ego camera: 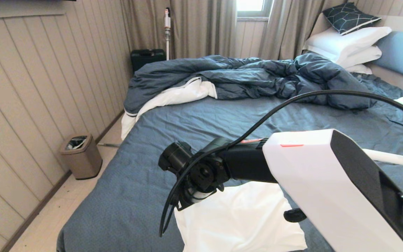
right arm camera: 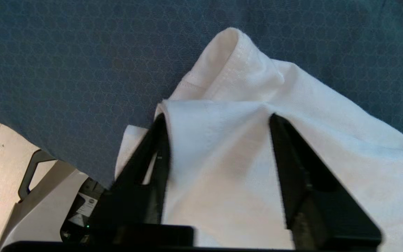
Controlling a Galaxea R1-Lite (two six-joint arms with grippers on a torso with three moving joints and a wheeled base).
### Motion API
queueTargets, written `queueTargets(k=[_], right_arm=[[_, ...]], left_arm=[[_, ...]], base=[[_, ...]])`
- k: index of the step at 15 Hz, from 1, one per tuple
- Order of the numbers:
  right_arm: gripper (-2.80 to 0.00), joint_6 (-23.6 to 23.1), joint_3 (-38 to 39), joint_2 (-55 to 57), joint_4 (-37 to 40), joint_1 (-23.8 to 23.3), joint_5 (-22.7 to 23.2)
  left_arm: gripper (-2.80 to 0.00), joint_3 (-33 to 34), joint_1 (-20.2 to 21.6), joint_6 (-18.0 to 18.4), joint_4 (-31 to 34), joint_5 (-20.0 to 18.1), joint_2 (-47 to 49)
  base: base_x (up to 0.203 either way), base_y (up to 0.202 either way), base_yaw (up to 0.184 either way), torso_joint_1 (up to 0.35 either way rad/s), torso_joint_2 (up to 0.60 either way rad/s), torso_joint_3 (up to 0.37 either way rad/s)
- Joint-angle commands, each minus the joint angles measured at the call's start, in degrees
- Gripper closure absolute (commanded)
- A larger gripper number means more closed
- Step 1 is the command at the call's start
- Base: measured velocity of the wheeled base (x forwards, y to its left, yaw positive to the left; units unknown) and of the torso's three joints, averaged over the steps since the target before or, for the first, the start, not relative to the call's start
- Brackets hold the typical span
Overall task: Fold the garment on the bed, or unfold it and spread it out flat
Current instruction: Unford the white T-shirt
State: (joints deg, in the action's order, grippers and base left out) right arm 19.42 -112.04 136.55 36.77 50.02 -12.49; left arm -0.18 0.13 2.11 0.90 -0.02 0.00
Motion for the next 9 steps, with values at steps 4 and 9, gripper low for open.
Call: queueTargets(k=[4,9], right_arm=[[0.00,0.2,0.6,-0.3,0.3,0.2,-0.1],[0.00,0.2,2.0,-2.4,0.4,-0.1,-1.6]], left_arm=[[0.00,0.0,0.0,0.0,0.0,0.0,0.0],[0.00,0.0,0.0,0.0,0.0,0.0,0.0]], base=[[0.000,0.000,0.000,0.000,0.00,0.000],[0.000,0.000,0.000,0.000,0.00,0.000]])
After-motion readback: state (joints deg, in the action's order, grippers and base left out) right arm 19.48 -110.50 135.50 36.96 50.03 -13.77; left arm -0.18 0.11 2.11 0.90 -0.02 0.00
